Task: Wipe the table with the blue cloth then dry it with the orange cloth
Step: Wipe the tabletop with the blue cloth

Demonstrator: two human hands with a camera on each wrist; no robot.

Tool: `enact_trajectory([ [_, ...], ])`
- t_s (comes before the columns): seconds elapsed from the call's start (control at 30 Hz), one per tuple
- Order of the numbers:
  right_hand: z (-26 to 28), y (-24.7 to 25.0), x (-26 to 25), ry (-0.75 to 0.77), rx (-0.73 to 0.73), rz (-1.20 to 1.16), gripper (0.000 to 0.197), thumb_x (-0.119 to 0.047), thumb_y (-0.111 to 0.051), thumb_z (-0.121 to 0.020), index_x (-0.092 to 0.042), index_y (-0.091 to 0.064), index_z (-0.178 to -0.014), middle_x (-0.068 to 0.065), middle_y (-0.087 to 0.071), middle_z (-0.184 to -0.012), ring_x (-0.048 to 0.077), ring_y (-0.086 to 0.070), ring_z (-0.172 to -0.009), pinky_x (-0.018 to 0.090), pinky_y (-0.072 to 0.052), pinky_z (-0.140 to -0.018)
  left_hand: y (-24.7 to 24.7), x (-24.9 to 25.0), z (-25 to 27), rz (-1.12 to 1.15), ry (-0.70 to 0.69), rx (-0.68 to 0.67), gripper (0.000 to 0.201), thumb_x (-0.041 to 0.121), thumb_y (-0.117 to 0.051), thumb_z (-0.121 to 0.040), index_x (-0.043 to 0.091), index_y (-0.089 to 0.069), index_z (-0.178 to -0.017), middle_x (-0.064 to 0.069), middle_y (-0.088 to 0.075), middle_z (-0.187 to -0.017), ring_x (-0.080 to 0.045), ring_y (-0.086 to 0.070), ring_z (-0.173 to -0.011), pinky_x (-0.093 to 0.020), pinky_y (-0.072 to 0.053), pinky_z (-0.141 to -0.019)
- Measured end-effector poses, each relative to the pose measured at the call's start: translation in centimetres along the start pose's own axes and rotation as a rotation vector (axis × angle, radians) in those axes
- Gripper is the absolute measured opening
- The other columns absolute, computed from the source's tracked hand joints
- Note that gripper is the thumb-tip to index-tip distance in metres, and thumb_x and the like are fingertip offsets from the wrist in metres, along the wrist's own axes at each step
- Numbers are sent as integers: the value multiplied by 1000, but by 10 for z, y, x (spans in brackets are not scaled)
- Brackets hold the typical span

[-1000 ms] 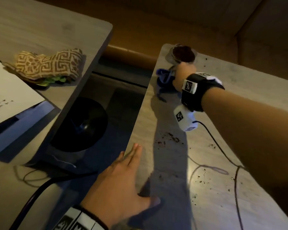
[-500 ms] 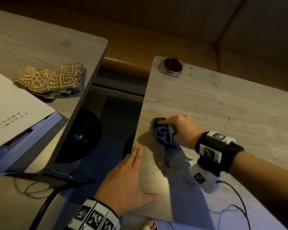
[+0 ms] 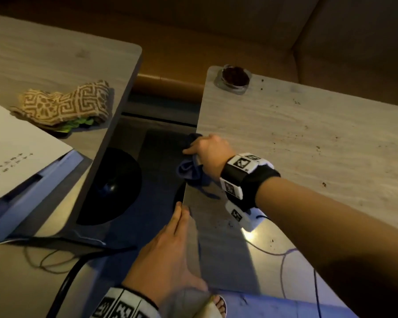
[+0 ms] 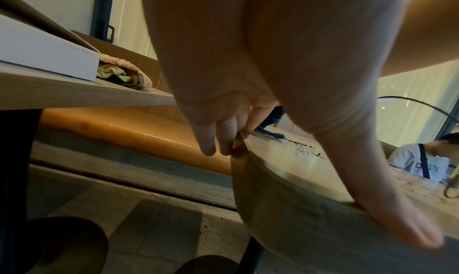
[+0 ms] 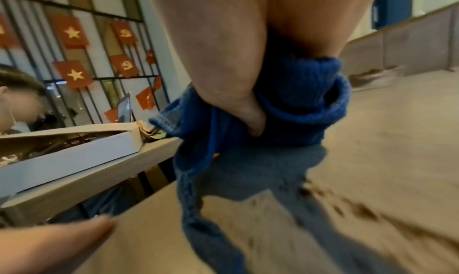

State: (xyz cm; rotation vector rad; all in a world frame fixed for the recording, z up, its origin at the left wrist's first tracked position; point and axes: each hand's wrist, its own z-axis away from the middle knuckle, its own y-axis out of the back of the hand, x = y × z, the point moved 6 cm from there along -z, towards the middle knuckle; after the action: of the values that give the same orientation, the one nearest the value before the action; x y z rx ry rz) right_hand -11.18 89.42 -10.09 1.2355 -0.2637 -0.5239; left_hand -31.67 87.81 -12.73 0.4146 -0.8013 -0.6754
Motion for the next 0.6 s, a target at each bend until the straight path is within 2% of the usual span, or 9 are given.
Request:
enact_trajectory([
  [0.07, 23, -11, 1, -29, -1, -91, 54, -5, -54, -89, -28, -48, -137, 7, -50, -139, 29, -46, -126, 38, -40, -102, 0, 0, 2, 22, 10, 8, 153, 62, -87, -59, 26, 27, -154, 20, 33, -157, -13, -9, -153, -31, -30, -114],
  [0.17, 67, -23, -14, 15, -15, -124, 56, -3, -56, -86, -27, -50, -136, 5, -52, -137, 28, -46, -126, 37, -40, -101, 0, 1, 5, 41, 15, 29, 145, 60, -87, -62, 27, 17, -157, 20, 28, -159, -13, -13, -152, -33, -32, -112],
  [0.27, 100, -14, -17, 45, 10, -228, 58, 3, -58, -83, -26, -53, -133, 2, -54, -135, 21, -48, -125, 26, -35, -102, -3, 0, 9, 64, 18, 53, 146, 58, -88, -62, 26, 18, -157, 20, 25, -161, -16, -16, -152, -35, -29, -114],
  [0.33, 92, 8, 18, -100, 180, -296, 56, 5, -57, -85, -24, -54, -132, 3, -56, -133, 20, -50, -123, 21, -35, -98, -6, -4, 8, 65, 24, 63, 148, 56, -89, -61, 26, 20, -157, 19, 25, -161, -18, -14, -152, -36, -24, -117],
  [0.4, 75, 23, 72, -328, 314, -288, 54, 7, -55, -86, -22, -56, -131, 7, -59, -130, 27, -54, -119, 29, -43, -95, -10, -8, 4, 73, 35, 72, 152, 56, -90, -58, 27, 22, -156, 20, 25, -161, -18, -11, -152, -38, -22, -120],
  [0.43, 69, 25, 92, -418, 293, -269, 53, 7, -52, -87, -22, -56, -131, 10, -60, -128, 31, -56, -115, 32, -46, -91, -11, -9, 2, 74, 35, 78, 153, 55, -91, -57, 28, 22, -156, 20, 24, -161, -19, -10, -153, -39, -21, -121],
  [0.5, 66, 13, 110, -511, 114, -213, 50, 3, -50, -90, -22, -55, -133, 14, -59, -127, 34, -58, -109, 33, -47, -84, -12, -11, 0, 78, 40, 87, 155, 55, -93, -54, 28, 21, -156, 19, 22, -162, -19, -8, -153, -42, -20, -123],
  [0.53, 70, 5, 108, -510, 45, -188, 51, 2, -49, -91, -24, -53, -134, 14, -58, -129, 34, -58, -109, 33, -46, -82, -11, -11, -1, 83, 42, 92, 156, 54, -93, -52, 28, 20, -156, 18, 21, -163, -18, -8, -153, -42, -19, -123],
  [0.6, 89, -8, 95, -464, 26, -159, 55, 2, -50, -90, -28, -50, -136, 13, -57, -129, 33, -58, -108, 32, -45, -78, -11, -12, -2, 103, 41, 104, 157, 53, -94, -50, 27, 19, -157, 17, 18, -164, -17, -8, -153, -42, -19, -123],
])
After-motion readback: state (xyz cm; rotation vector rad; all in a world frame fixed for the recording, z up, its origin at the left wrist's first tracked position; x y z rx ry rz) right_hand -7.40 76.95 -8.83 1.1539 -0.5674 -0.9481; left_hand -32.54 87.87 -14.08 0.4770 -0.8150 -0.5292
